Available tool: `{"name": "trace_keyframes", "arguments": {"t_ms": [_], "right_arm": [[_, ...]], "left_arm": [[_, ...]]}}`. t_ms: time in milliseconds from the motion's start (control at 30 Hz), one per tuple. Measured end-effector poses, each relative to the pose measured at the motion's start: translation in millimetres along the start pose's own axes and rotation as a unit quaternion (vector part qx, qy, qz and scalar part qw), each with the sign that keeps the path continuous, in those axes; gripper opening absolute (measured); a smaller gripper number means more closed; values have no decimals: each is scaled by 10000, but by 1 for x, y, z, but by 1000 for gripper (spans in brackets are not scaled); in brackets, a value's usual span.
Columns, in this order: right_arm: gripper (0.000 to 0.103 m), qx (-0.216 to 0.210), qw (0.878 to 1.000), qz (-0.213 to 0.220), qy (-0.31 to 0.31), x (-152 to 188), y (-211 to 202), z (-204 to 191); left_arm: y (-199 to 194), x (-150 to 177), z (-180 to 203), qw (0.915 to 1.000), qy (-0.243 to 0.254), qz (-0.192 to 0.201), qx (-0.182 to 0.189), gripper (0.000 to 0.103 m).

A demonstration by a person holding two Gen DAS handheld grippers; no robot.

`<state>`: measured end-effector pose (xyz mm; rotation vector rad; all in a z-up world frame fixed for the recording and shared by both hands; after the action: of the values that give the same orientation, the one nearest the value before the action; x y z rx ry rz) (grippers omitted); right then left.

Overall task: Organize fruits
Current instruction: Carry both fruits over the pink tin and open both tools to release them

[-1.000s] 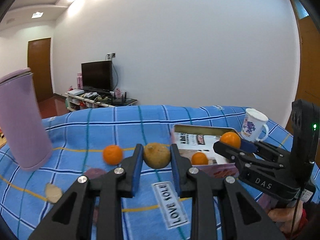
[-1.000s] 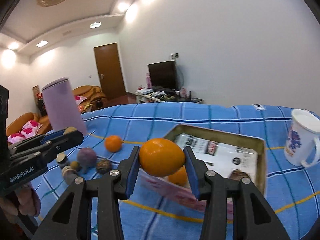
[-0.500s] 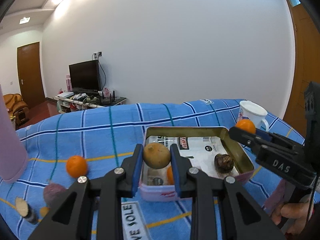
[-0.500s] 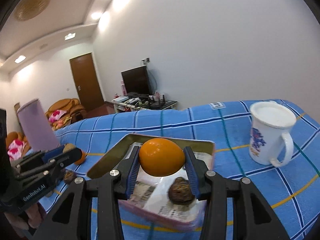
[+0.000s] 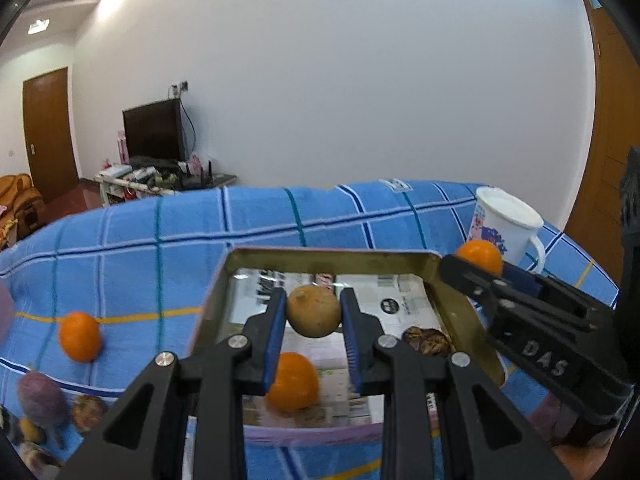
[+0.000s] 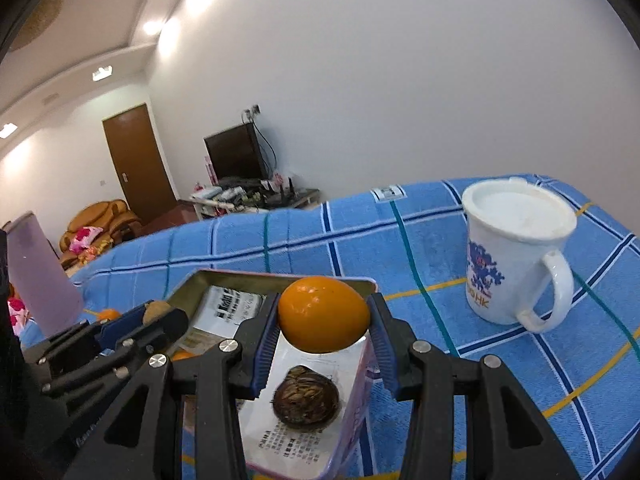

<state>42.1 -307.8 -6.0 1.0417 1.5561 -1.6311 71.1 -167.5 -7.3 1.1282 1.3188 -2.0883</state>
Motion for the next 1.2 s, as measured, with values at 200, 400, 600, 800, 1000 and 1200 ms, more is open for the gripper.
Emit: {"name": "trace_keyframes", "arguments": {"t_ms": [200,400,600,800,1000,1200], "right_arm": [[46,-29,9997,-220,-41,1,14,-1],[46,-120,9992,-378,22,2,23,-3],[46,-306,9984,-469,36,5,27,-5],[46,-436,9978,-488,126,6,29,-4],[46,-450,9977,-490,133,5,30,-3],[49,-492,9975,-477,150,4,29,-3]], "left_arm": [[9,8,13,9997,207,-122,-73,28],[13,10,15,9992,267,-205,-228,28],[15,10,18,9985,348,-249,-332,29],[18,10,18,9982,367,-294,-361,29],[21,10,19,9979,399,-307,-401,29],[21,9,16,9977,327,-312,-497,31]]}}
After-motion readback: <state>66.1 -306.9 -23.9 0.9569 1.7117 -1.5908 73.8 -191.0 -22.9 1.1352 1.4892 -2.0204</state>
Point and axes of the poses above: each gripper's, at about its wrist camera, not at the fingertips, and y roughly the way its jaws point, z to its right, x to its underside, the point moved 3 cm from there along y, roughly the way its jaws point, and after that the axes turned 10 degrees about -y, right-handed, at the moved point
